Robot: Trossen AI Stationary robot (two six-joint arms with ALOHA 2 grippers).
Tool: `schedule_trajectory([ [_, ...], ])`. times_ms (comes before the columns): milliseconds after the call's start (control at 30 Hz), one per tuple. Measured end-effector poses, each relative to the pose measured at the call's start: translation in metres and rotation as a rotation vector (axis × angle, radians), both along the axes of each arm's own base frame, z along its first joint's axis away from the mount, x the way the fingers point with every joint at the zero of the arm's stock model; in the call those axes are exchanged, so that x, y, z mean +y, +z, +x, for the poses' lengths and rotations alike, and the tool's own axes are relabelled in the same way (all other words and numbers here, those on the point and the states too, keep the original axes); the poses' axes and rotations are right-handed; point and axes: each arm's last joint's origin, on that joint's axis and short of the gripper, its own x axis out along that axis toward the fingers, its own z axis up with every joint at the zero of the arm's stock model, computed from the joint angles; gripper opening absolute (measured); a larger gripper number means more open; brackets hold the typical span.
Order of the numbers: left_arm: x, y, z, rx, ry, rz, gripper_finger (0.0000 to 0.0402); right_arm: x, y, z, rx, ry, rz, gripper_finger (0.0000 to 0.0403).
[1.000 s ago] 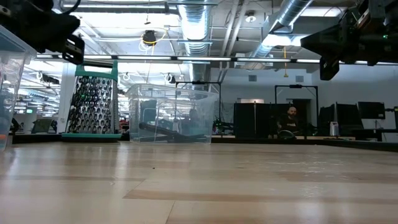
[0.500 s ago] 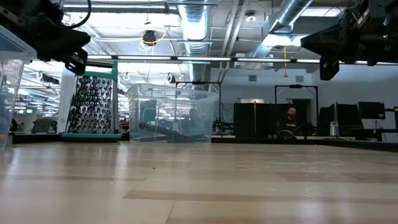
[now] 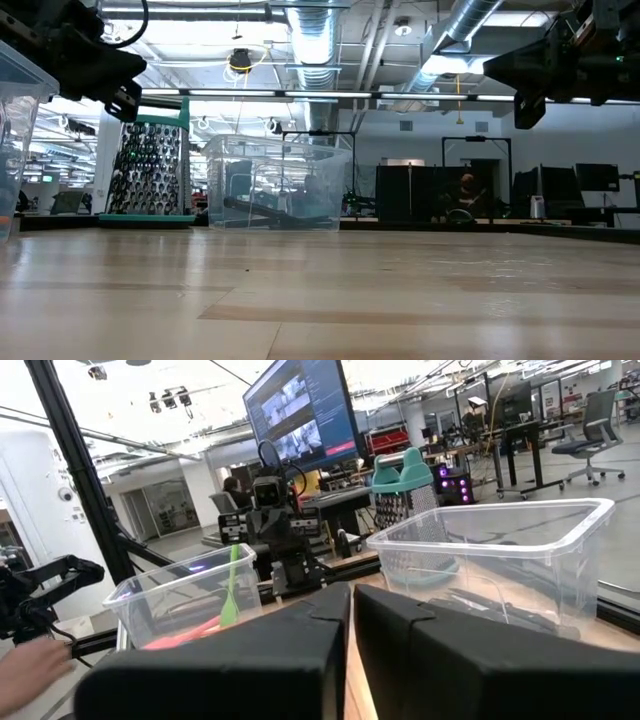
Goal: Pick & Place Kitchen Items
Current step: Return to Home Position
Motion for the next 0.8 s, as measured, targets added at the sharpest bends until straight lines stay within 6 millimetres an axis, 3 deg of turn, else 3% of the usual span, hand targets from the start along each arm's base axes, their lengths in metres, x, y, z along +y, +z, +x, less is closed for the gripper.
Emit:
schedule_trajectory([
  [800,-0.0016,0.0055,-0.0024,-0.064,-0.015,-0.002,0.0004,0.0000,0.0000,0.0000,0.000,0.000,0.000,0.0017],
])
